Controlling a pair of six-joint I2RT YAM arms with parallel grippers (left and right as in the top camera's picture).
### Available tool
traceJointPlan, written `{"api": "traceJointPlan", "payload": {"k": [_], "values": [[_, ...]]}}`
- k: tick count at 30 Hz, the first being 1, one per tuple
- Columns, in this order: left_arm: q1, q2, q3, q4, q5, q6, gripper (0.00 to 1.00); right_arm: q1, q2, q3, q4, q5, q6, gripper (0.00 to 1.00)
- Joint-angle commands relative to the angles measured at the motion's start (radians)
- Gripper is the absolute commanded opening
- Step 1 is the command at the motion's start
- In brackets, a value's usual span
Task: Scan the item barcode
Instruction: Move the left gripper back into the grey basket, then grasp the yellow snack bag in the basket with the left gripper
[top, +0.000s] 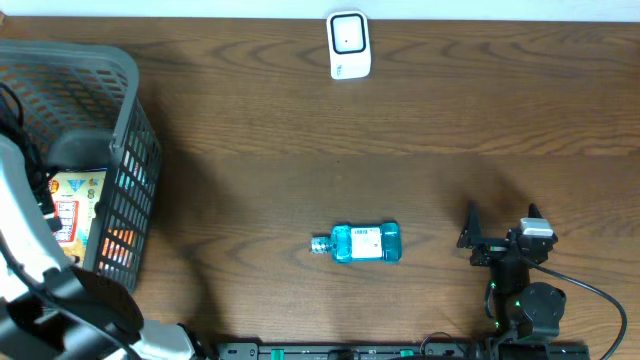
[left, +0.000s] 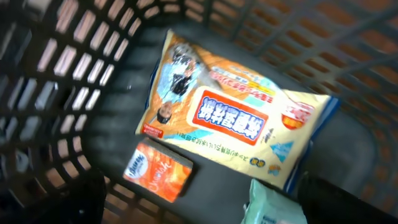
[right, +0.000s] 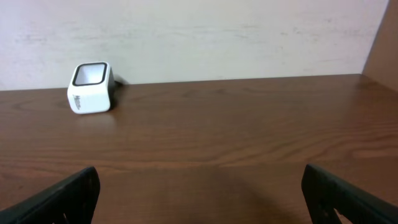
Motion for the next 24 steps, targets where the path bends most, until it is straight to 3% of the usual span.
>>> {"api": "traceJointPlan", "payload": {"k": [1,11,24], "values": [[0.003,0.061,-0.005,-0.013,0.006,-0.264,0.98,0.001,-0.005,-0.002,-0.004,0.009,-0.012,0.99],[0.004,0.154,-0.053,-0.021,0.082,-0.653,0.98,0.001,-0.005,-0.002,-0.004,0.009,-0.012,0.99],[0.014,0.314,-0.053,0.092,0.082,-0.721,0.98,0.001,-0.005,-0.002,-0.004,0.009,-0.012,0.99]]}}
